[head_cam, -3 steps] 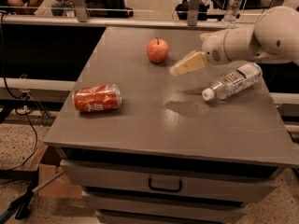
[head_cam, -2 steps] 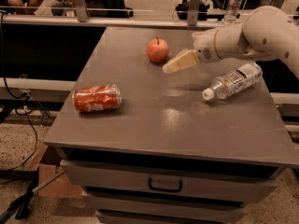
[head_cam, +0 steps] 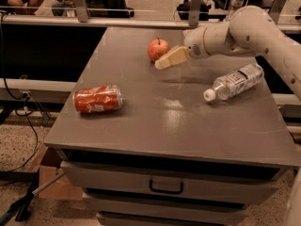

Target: Move apple near coke can

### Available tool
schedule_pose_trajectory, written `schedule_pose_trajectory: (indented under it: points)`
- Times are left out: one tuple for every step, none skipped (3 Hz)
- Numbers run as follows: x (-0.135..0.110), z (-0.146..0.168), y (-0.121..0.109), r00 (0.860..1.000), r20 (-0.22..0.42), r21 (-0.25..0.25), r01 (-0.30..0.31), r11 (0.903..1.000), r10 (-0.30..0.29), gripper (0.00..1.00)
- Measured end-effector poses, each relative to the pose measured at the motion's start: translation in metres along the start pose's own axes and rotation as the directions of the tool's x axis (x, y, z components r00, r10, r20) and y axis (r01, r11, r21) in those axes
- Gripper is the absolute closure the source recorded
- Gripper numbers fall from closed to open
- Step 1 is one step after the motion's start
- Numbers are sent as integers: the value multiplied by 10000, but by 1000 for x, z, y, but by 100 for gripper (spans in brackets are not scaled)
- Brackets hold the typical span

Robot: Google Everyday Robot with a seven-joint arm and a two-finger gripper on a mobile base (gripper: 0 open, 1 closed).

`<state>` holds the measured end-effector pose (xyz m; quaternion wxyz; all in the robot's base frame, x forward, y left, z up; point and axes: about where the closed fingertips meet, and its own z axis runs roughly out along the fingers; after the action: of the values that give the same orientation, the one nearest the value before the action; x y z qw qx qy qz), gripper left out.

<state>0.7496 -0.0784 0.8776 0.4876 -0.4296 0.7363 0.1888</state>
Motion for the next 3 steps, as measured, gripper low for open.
schedule_pose_trajectory:
  points:
    - [-3, 18, -5, 9998, 120, -115, -153, 9998, 155, 0]
    - [-5, 38, -7, 9995, 185, -484, -252, 9985, 262, 23]
    - [-7, 43, -3, 9998, 106, -884, -151, 9960, 161, 54]
